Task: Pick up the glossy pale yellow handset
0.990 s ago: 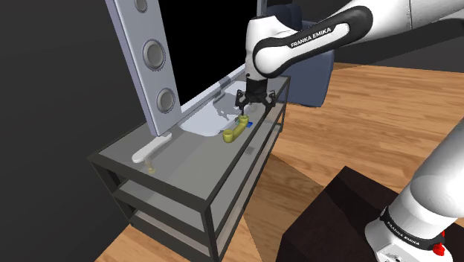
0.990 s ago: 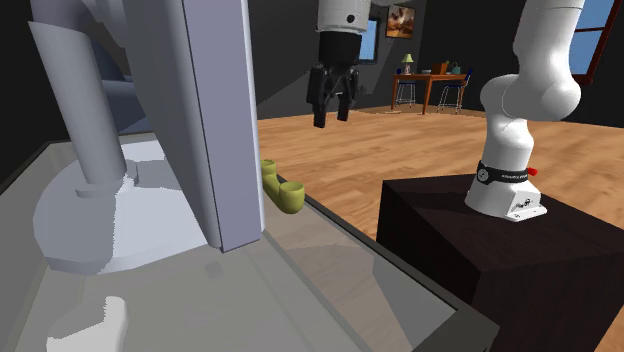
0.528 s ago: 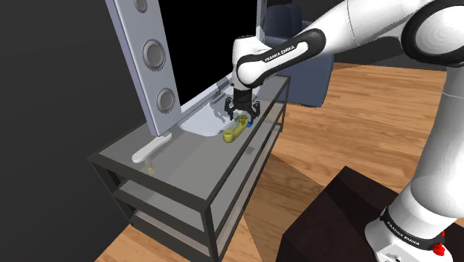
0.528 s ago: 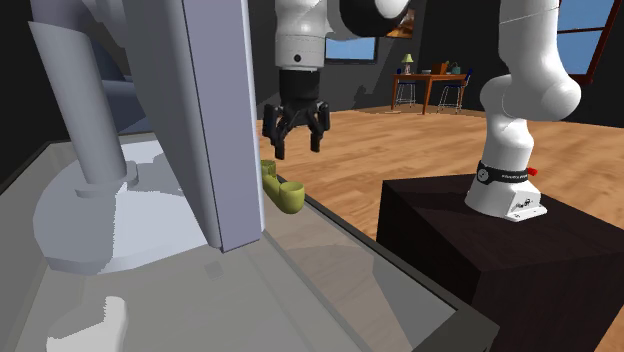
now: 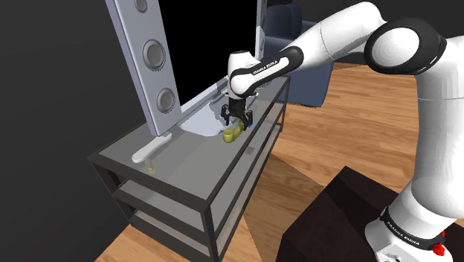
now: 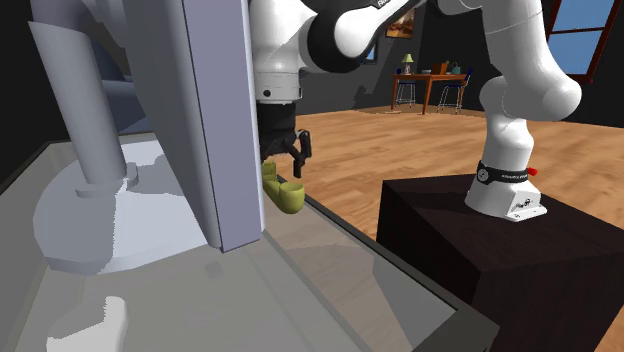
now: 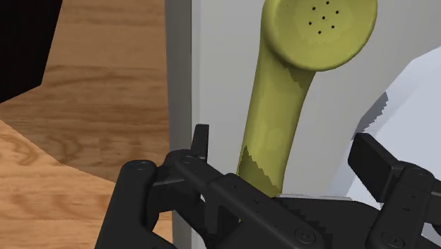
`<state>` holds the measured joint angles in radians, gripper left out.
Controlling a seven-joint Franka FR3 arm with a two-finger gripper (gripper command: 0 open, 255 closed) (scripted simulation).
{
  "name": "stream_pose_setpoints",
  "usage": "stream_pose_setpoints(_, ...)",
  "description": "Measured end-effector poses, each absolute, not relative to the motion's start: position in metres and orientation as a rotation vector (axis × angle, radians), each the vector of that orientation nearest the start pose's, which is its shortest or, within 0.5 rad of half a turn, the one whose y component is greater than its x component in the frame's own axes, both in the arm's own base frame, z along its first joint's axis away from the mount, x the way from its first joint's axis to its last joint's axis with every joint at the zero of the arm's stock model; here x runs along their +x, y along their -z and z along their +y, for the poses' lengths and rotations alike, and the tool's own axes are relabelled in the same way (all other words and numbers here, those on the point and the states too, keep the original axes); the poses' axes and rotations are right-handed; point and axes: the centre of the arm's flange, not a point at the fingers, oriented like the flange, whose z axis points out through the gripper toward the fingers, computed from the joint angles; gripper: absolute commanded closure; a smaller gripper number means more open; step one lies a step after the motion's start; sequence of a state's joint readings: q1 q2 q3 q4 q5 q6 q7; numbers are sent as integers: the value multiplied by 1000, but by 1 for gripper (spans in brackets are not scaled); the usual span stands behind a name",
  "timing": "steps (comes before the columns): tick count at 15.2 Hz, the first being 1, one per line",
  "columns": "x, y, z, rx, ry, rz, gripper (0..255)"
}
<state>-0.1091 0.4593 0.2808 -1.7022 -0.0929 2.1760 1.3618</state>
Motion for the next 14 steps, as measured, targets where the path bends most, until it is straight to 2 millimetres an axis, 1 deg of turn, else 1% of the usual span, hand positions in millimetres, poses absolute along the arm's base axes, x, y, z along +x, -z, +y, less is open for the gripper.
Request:
stream_pose_setpoints(4, 664, -317, 93, -2572, -12, 1703, 0)
stream_pose_setpoints(5, 664, -316, 92, -2572, -12, 1703, 255)
stream_pose_setpoints(14, 664, -315, 92, -2572, -11, 1704, 255)
